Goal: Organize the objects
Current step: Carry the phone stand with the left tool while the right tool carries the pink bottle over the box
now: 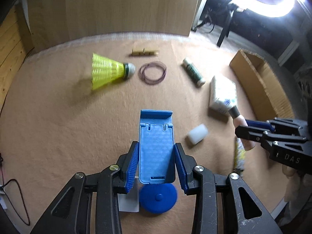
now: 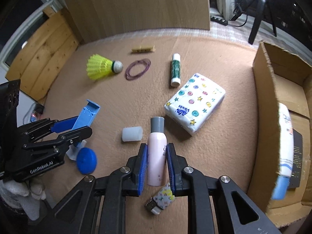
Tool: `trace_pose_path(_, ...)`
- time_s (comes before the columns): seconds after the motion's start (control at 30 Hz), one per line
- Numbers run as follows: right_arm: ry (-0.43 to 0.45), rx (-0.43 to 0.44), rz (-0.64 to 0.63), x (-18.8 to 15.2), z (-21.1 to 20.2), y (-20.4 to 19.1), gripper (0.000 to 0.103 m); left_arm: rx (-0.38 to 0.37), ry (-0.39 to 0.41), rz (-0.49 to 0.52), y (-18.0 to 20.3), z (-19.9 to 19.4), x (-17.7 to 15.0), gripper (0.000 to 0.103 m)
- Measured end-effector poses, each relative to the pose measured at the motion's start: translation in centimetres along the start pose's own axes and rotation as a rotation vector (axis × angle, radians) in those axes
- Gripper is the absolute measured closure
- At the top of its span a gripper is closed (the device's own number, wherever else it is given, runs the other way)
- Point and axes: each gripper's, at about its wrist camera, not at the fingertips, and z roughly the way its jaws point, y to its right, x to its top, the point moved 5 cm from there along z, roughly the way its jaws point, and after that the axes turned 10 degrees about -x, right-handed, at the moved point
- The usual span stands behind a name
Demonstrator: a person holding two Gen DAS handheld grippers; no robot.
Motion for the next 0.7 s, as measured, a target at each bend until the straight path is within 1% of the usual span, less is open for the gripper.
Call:
trace_pose_path(0.13,0.043,-0.001,0.019,0.0,-2.5,1.6,0.085,-0.029,0.038,0.025,2.3,-1.4,1.1,0.064)
trace_pose_path(0.3,0.079,-0.027,0.070,-0.4,-5.1,5.2,0.085,-0.085,0.063,0.074,6.9,-2.1,2.1,0.064)
trace_pose_path(0.5,0.110,-0.083,0.135,-1.1,-7.2,10.3,0.085,-0.146,0.060,0.155,13.1,-0.3,3.5,0.064)
trace_pose_path(0.7,0.119,-0.131,0.193,-2.3,-8.0,14.8,0.085,-0.187,0.049,0.226,18.6,1.7,4.5,0.064)
